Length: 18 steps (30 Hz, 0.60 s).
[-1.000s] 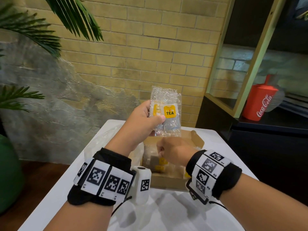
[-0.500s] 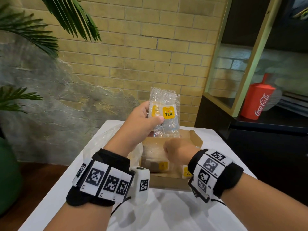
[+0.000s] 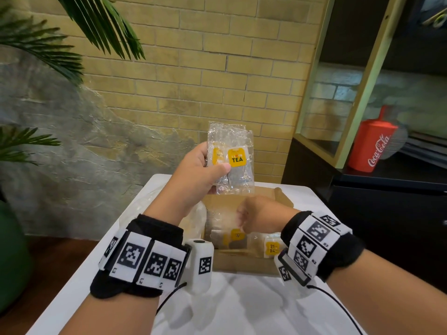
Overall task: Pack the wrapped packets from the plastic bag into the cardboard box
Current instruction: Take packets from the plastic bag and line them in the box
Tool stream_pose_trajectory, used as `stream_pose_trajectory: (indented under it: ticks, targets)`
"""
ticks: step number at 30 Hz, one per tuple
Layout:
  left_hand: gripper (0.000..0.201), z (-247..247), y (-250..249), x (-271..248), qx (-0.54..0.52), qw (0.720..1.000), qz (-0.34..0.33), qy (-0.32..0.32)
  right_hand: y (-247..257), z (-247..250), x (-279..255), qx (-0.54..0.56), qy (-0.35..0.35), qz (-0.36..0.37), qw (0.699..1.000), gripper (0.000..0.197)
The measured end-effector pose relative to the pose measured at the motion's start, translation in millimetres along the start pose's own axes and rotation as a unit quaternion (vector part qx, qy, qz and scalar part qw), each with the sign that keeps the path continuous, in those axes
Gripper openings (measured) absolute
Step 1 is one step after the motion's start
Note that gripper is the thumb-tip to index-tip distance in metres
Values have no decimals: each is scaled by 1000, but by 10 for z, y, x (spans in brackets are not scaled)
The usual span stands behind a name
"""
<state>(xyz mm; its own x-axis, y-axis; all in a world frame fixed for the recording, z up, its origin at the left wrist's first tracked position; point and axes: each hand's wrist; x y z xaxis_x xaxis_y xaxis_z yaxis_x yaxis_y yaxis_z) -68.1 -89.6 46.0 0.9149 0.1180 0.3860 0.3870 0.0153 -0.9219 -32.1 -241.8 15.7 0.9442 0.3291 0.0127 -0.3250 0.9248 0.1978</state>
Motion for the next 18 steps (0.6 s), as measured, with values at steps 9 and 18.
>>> stream_pose_trajectory:
  ticks: [9,18]
  targets:
    - [24,-9,-9,-1,5,1000,2,-7,168,-16,3,-2,-13,52,999,29]
    - [24,5,-5,11,-7,1000,0,-6,166,44,32,21,-29,54,998,27]
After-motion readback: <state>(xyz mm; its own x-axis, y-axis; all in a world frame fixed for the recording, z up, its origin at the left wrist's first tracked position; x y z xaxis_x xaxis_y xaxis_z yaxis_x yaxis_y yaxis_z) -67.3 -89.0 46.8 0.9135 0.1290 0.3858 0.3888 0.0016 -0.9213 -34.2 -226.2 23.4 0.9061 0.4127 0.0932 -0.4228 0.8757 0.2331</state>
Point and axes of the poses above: each hand's wrist, its own x-axis towards the middle knuckle, its own z-axis out of the back of the hand, y = z × x, and after that the axes turned 12 degrees about -y, right-handed
